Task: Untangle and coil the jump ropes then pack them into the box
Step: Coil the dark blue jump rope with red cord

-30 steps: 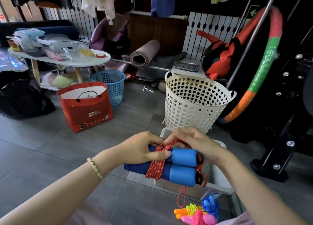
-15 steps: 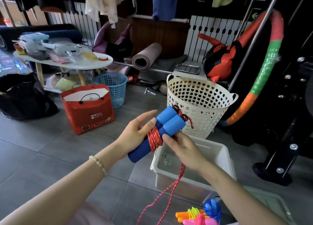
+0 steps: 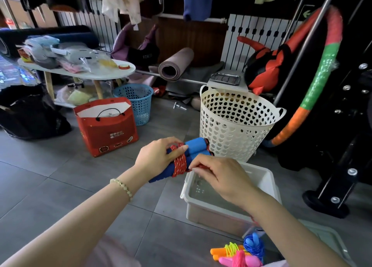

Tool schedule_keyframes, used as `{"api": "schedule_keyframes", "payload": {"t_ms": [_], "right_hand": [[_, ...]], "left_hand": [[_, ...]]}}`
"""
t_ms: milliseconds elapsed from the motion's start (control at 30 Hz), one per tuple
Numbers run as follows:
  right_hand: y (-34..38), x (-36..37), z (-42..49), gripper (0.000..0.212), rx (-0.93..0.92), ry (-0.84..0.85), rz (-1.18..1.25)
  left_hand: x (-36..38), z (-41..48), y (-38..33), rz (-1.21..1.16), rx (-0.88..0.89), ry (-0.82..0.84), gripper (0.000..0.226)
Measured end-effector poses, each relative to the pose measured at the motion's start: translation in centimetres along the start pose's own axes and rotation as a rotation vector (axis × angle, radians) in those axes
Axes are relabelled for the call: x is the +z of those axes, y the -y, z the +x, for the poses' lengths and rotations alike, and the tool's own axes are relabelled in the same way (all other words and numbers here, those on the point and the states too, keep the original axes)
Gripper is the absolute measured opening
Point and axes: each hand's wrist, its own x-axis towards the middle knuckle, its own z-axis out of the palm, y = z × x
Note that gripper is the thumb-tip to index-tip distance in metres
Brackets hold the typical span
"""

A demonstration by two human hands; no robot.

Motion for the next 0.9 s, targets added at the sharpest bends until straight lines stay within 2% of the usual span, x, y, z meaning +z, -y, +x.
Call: {"api": "schedule_keyframes", "payload": {"t_ms": [67,133,233,333,400,467,533,633,667,767,900], "right_hand": [[-1.1,-0.5,0.2,0.003,0.049,-0.042,0.096],[-2.0,-1.0,0.2,0.009,0.108,-0.077,0.213],[-2.6,-1.5,0.2,0.015,0.183,-0.084,0.422],[-2.8,-1.6,0.1,0.015,0.212,-0.046,0.475],[-2.5,-1.2,0.0,0.015,0.194,0.004,0.448],[-2.1,-1.0,0.1,0.018,0.163,0.044,0.445],[-2.1,-1.2,0.2,0.02,0.166,0.108,0.539],[-2.3,-1.8,0.4,0.01,0.191,0.235,0.73],[-2.3,-1.8,0.4,0.015,0.196,0.258,0.764],[-2.4,-2.1,0.2,0.048,0.208,0.3,0.858],[-2.0,-2.1,-0.3,0.067,0.282,0.364,1.153]], "left_hand": [[-0.2,-0.4,-1.2,0.09,0.12,0.078,0.036],[-0.4,-0.9,-2.5,0.139,0.222,0.15,0.051],[-0.4,-1.6,-3.3,0.047,0.294,0.241,0.051],[0.1,-1.7,-3.0,0.141,0.359,0.243,0.07],[0.4,-2.0,-3.1,0.189,0.381,0.261,0.068],[0.5,-2.4,-3.6,0.161,0.414,0.297,0.05],[0.4,-2.7,-3.9,0.086,0.441,0.321,0.032],[0.3,-2.8,-3.7,-0.037,0.452,0.341,0.033],[0.3,-2.8,-3.5,-0.101,0.442,0.341,0.034],[0.1,-2.6,-2.7,-0.296,0.383,0.344,0.033],[-0.2,-2.1,-2.0,-0.653,0.263,0.382,0.019]]}}
